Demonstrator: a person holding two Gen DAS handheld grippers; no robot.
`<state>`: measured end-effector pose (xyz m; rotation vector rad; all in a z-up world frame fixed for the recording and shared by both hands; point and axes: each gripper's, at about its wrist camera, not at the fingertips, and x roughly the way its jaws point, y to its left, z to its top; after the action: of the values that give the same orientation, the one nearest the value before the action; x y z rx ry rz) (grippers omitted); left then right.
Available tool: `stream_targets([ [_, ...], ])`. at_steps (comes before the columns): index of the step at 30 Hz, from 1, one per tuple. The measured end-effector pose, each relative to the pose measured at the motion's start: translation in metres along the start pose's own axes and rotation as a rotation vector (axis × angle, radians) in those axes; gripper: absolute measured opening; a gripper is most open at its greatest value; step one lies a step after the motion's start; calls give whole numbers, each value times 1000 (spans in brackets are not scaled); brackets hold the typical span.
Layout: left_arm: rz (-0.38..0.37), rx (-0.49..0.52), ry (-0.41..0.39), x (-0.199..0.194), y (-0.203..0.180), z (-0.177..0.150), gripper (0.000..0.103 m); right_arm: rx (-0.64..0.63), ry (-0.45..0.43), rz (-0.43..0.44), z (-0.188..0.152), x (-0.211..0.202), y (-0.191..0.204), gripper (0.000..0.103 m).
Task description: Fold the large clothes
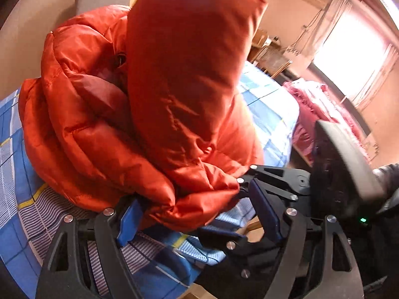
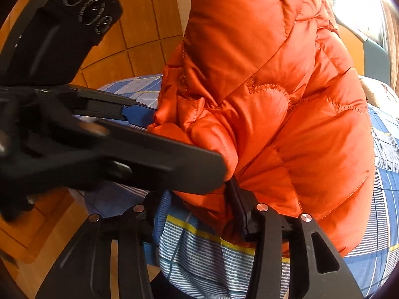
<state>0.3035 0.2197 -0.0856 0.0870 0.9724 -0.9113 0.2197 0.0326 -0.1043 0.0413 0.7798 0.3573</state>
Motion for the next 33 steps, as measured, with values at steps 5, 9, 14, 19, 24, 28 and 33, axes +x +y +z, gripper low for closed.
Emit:
stream_targets([
  [5,110,22,-6,12,-2,-3,47,6,16,27,-4,-5,1,45],
  [9,153,14,-34,11,6,-10,23,4,29,38,-7,-12,5,45],
  [14,157,-15,-60,3,17,-18,20,-3,53,29,-8,-23,2,45],
  [19,144,-42,-69,-16,30,-21,20,5,67,15,-8,-32,-4,45],
  [24,125,-41,-78,-22,46,-27,20,3,86,-1,-3,-34,-17,45],
  [28,115,25,-50,-23,47,-30,20,-31,103,7,-6,-36,-20,45],
  [33,108,129,3,-20,45,-17,21,-84,115,20,-8,-38,-31,45],
])
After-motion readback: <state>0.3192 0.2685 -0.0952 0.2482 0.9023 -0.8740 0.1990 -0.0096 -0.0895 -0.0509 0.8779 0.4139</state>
